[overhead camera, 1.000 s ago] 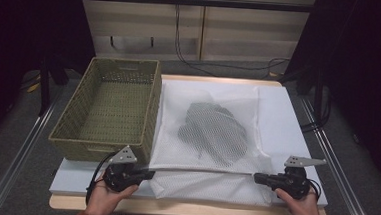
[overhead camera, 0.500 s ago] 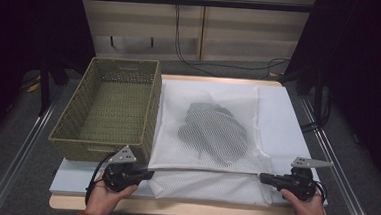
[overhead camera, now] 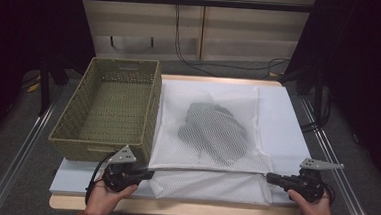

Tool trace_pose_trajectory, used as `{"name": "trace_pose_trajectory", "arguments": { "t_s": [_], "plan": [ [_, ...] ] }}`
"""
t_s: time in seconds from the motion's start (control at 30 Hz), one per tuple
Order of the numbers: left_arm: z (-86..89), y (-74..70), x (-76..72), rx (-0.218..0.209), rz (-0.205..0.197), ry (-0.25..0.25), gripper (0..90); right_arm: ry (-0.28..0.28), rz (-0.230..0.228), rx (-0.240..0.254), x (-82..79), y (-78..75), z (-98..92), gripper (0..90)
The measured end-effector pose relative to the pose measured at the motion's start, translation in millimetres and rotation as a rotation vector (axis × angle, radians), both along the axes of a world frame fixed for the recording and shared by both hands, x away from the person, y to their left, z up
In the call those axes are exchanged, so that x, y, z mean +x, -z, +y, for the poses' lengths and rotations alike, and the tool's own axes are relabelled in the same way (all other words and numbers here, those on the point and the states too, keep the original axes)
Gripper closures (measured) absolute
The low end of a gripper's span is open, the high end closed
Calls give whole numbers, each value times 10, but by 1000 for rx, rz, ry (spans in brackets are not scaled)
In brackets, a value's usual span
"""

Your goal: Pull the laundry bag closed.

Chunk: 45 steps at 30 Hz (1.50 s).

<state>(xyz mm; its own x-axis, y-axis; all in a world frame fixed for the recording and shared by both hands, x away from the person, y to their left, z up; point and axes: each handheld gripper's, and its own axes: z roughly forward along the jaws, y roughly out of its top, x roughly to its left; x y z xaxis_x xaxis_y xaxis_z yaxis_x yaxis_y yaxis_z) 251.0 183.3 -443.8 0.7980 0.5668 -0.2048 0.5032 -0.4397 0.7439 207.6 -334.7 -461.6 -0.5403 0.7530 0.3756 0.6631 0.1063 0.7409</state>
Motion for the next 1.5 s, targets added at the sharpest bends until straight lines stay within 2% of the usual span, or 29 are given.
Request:
{"name": "trace_pose_trajectory", "arguments": {
  "t_s": [0.5, 0.57, 0.77, 1.13, 1.23, 1.3, 1.33, 1.37, 1.4, 1.5],
  "plan": [
    [2, 1, 0, 0, 2, -7, 871, 15, 14, -21, -16, 19, -46, 869],
    [-6, 0, 8, 1, 2, -12, 871, 36, 12, -11, -12, 7, -83, 869],
    [8, 8, 15, 7, 5, -12, 870, 39, 9, -24, -8, 13, -91, 869],
    [-3, 15, 27, 10, 10, -5, 871, 57, 18, -12, -29, 38, -150, 868],
    [-6, 20, 20, 14, 12, -6, 872, 58, 26, -16, -26, 42, -146, 868],
    [-15, 28, 45, 19, 22, -25, 871, 55, 30, -16, -22, 54, -153, 868],
    [-15, 28, 45, 19, 22, -25, 872, 58, 29, -23, -21, 56, -146, 869],
    [-56, 12, 53, 35, 11, -34, 872, 63, 24, -53, -12, 70, -123, 869],
    [-72, 6, 33, 41, 5, -22, 872, 64, 26, -64, -9, 74, -118, 868],
    [-60, 64, 31, 48, 25, -15, 870, 59, 18, -41, 4, 68, -135, 868]
  ]
}}
